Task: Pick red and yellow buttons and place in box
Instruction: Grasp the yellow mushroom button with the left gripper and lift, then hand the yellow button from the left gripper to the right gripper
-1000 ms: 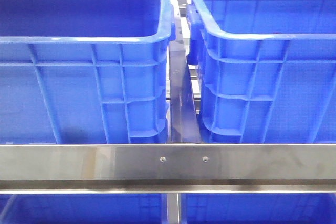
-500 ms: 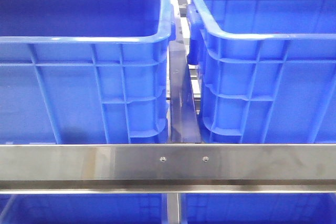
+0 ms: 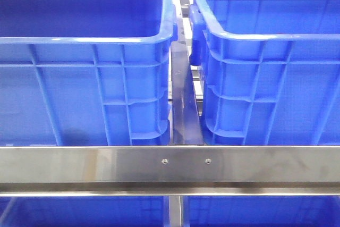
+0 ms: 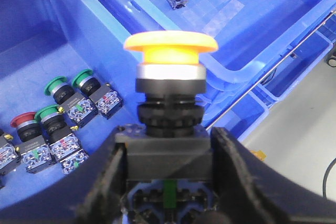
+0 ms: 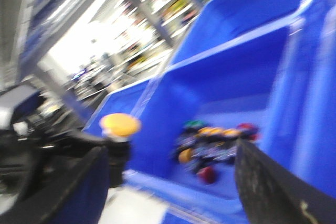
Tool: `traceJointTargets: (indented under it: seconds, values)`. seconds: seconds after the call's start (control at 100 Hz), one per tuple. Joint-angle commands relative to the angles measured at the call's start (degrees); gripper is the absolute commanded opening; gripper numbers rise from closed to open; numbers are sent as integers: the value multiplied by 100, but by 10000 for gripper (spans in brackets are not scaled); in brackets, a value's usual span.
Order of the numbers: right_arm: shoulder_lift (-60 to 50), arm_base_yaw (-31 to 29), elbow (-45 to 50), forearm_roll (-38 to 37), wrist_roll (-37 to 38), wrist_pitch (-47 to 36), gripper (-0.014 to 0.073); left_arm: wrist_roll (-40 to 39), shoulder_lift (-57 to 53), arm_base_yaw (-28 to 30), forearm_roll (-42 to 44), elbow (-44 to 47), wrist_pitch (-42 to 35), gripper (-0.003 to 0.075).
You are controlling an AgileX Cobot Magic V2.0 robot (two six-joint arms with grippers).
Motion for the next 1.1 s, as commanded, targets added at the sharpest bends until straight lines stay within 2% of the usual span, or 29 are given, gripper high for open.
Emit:
traceJointTargets:
  seconds: [0.0,0.2,0.34,0.52,0.71,1.09]
  values:
    - [389,-22,-433,764,134,705,526,-23,-118,-34,-40,-179,-402,-19]
    - [1608,12,-943,764,330,1790,526,-23,-118,-34,-40,-179,-402,-19]
    - [2309,67,-1258,764,387,2263,526,-23,-118,-34,-40,-179,-402,-19]
    - [2882,579,-1712,764,415,2273,526,-23,-118,-34,-40,-179,-402,-19]
    - [3252,1142,-2180,764,410,1824,526,-23,-118,-34,-51,-179,-402,-19]
    - [3859,1610,-2987,764,410,1704,526,-23,-118,-34,-63,-179,-402,-19]
